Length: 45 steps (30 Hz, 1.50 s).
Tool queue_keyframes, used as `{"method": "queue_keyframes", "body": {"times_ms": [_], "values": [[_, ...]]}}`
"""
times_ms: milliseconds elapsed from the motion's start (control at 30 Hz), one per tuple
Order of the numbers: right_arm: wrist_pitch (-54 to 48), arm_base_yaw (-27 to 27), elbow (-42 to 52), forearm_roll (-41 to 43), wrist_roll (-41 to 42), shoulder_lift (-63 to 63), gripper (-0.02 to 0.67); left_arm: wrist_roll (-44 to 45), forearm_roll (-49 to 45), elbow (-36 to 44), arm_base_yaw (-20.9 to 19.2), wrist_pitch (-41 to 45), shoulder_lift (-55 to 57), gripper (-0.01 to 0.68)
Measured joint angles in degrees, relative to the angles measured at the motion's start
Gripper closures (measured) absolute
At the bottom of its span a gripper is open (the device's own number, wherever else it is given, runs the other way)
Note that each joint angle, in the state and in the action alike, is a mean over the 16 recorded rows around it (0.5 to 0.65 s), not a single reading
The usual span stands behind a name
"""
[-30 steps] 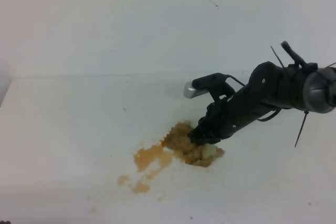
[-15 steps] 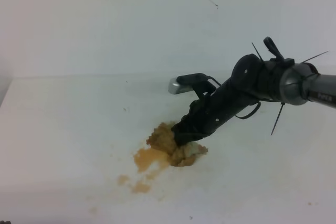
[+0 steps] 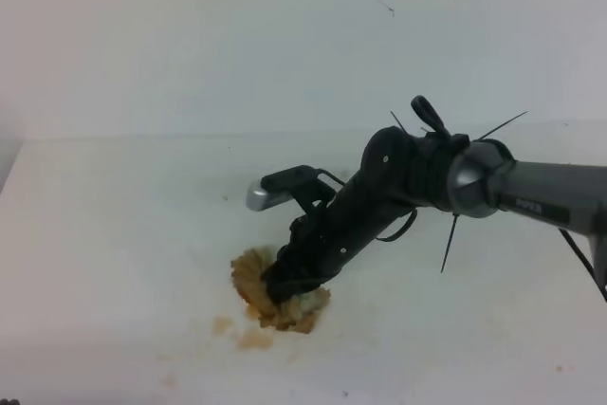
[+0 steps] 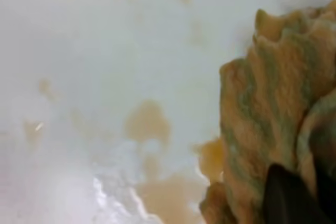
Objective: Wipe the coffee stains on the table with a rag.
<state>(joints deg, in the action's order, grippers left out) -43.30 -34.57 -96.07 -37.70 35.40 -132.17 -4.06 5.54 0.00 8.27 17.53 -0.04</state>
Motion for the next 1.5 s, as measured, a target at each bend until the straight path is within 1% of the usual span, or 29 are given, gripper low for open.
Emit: {"method": "queue_keyframes", "body": {"times_ms": [267,600,1067,1300,1500], "values": [[-2.18,-2.48,-0.19,-0.20,0.91,-0.24,0.630,0.00,0.00,0.00,0.00,0.05,-0.01,0.675],[-7.72,-3.91,-1.01,-0.02,2.22,-0.32,0.630,0.00,0.00,0.00,0.00,0.07,0.00,0.675],[-14.99,-5.67,-6.04,1.30,2.70,-0.18,0.630,0.00,0.00,0.00,0.00,0.07,0.02,0.675],[-15.18,-5.06,-8.47,4.02,1.80,2.51,0.631,0.00,0.00,0.00,0.00,0.07,0.03,0.675],[-14.20,-2.00,-9.17,8.93,-1.06,6.15,0.631,0.00,0.00,0.00,0.00,0.07,0.03,0.675]]}}
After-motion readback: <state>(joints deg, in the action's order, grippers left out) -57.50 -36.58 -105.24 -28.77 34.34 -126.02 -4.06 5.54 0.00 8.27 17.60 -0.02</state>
